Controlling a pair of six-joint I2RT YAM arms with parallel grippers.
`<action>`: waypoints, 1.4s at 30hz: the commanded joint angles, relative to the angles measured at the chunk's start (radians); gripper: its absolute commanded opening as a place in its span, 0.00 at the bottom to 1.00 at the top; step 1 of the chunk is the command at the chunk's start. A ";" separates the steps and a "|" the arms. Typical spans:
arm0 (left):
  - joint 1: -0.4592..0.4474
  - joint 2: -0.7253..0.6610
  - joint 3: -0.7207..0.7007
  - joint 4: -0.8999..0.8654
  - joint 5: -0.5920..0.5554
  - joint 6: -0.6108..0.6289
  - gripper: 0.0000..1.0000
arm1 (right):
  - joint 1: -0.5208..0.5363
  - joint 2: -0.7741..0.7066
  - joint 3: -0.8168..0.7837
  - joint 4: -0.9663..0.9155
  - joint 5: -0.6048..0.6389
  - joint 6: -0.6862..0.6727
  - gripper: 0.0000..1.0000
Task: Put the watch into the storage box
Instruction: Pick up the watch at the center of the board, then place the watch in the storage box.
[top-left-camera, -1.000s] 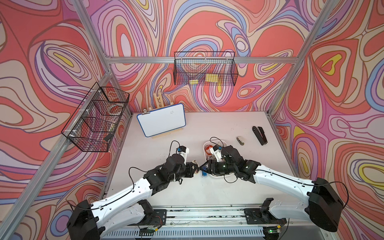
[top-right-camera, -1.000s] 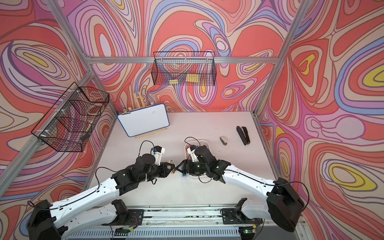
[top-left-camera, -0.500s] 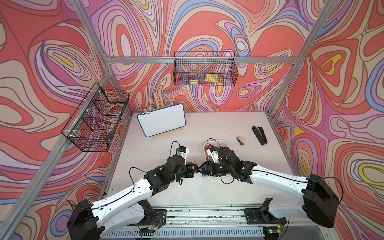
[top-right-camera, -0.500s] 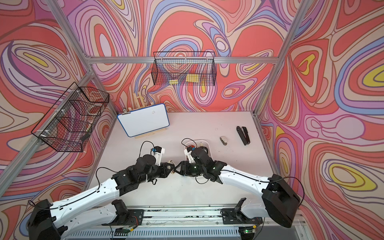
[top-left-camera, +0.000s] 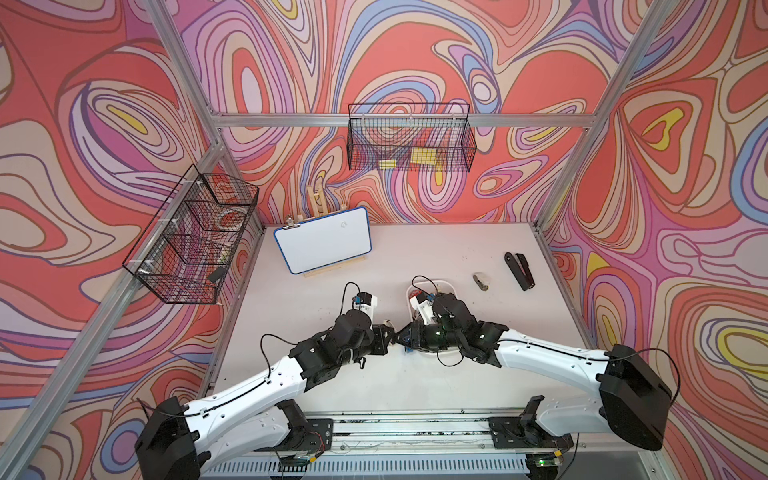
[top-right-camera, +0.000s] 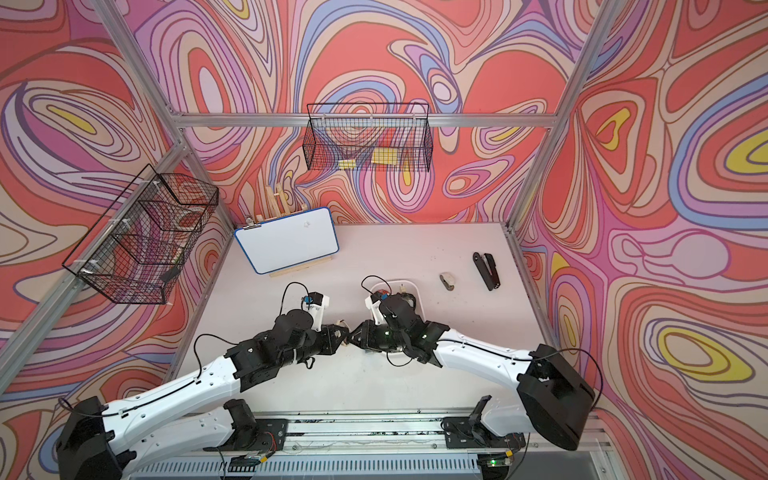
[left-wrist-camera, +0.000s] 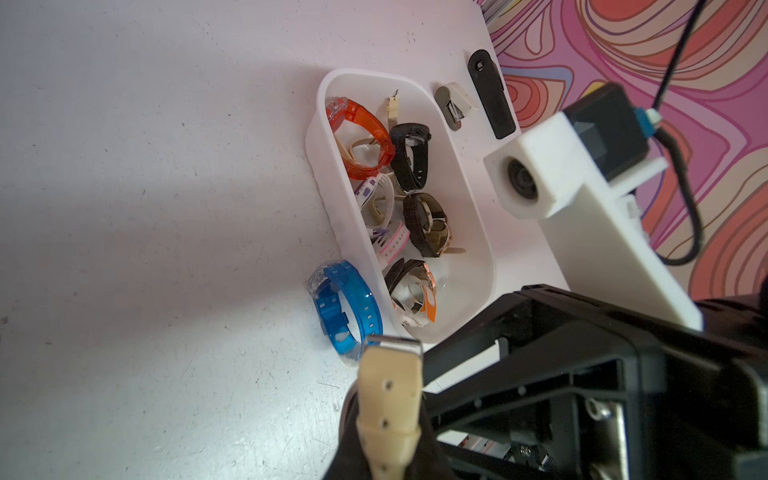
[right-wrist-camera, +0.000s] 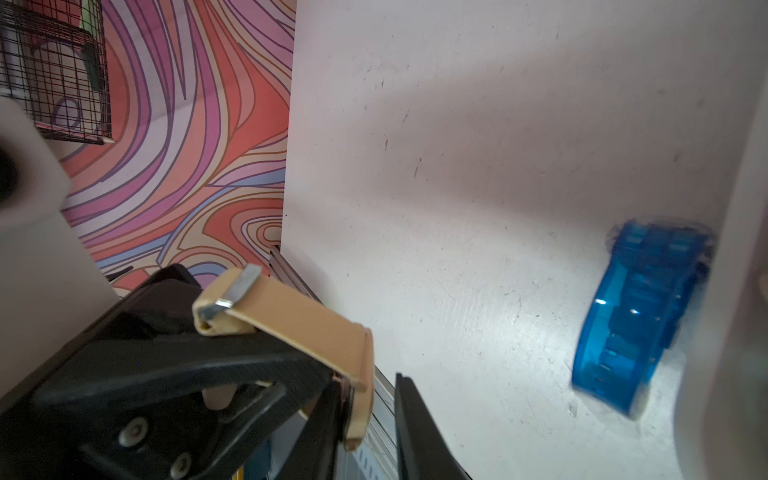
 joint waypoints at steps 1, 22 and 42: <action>-0.011 0.001 -0.012 0.039 0.011 -0.003 0.10 | 0.008 0.018 0.011 0.062 -0.004 0.020 0.25; -0.015 -0.139 0.021 -0.081 -0.071 -0.034 0.95 | -0.008 0.017 0.172 -0.348 0.100 -0.161 0.09; -0.015 -0.220 0.179 -0.499 -0.174 0.098 0.99 | -0.235 0.288 0.607 -1.212 0.479 -0.712 0.06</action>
